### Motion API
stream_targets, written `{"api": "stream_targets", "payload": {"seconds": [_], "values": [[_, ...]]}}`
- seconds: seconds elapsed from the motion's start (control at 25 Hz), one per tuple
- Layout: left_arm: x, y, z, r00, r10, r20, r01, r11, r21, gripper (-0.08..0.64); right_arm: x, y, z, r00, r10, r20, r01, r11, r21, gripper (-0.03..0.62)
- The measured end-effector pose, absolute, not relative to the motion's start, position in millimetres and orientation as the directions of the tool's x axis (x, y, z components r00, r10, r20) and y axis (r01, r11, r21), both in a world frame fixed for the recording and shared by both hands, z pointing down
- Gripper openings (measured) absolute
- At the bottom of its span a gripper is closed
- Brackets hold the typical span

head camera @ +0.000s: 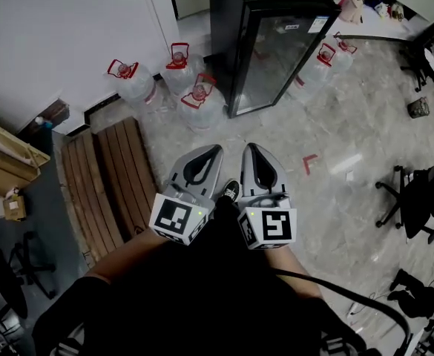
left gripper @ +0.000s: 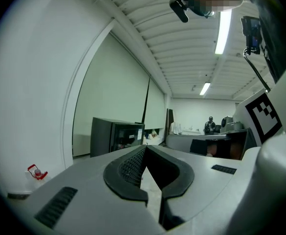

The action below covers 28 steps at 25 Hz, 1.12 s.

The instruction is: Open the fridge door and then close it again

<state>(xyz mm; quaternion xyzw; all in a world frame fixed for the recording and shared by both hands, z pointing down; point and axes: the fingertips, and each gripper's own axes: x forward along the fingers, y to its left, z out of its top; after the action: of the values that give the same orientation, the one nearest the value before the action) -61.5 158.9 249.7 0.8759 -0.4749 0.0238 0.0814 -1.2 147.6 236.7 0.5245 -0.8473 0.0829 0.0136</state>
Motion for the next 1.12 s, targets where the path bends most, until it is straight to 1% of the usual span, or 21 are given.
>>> {"api": "stream_targets", "payload": {"seconds": [0.28, 0.48, 0.64, 0.72, 0.84, 1.0, 1.08, 1.12], "values": [[-40, 48, 258, 0.511, -0.846, 0.156, -0.859, -0.498, 0.115, 0.008, 38, 28, 248, -0.430, -0.893, 0.133, -0.899, 0.410, -0.154, 0.015], [-49, -8, 272, 0.506, -0.844, 0.178, -0.862, -0.491, 0.124, 0.008, 30, -20, 265, -0.421, -0.890, 0.176, -0.904, 0.397, -0.156, 0.015], [-65, -60, 287, 0.525, -0.832, 0.178, -0.851, -0.506, 0.141, 0.008, 16, -60, 279, -0.374, -0.906, 0.199, -0.926, 0.351, -0.143, 0.015], [-74, -90, 296, 0.543, -0.821, 0.177, -0.839, -0.524, 0.147, 0.008, 9, -83, 281, -0.339, -0.920, 0.195, -0.939, 0.317, -0.135, 0.015], [-83, -132, 315, 0.582, -0.794, 0.176, -0.813, -0.570, 0.116, 0.008, 0, -114, 289, -0.291, -0.937, 0.193, -0.954, 0.269, -0.130, 0.015], [-76, -180, 355, 0.645, -0.738, 0.199, -0.760, -0.646, 0.068, 0.009, 0, -146, 313, -0.224, -0.955, 0.193, -0.970, 0.201, -0.134, 0.015], [-66, -203, 379, 0.671, -0.713, 0.207, -0.734, -0.677, 0.046, 0.050, 6, -163, 333, -0.197, -0.960, 0.199, -0.976, 0.173, -0.135, 0.015], [-60, -213, 392, 0.677, -0.706, 0.209, -0.727, -0.685, 0.044, 0.059, 10, -170, 346, -0.186, -0.961, 0.207, -0.978, 0.161, -0.135, 0.015]]}}
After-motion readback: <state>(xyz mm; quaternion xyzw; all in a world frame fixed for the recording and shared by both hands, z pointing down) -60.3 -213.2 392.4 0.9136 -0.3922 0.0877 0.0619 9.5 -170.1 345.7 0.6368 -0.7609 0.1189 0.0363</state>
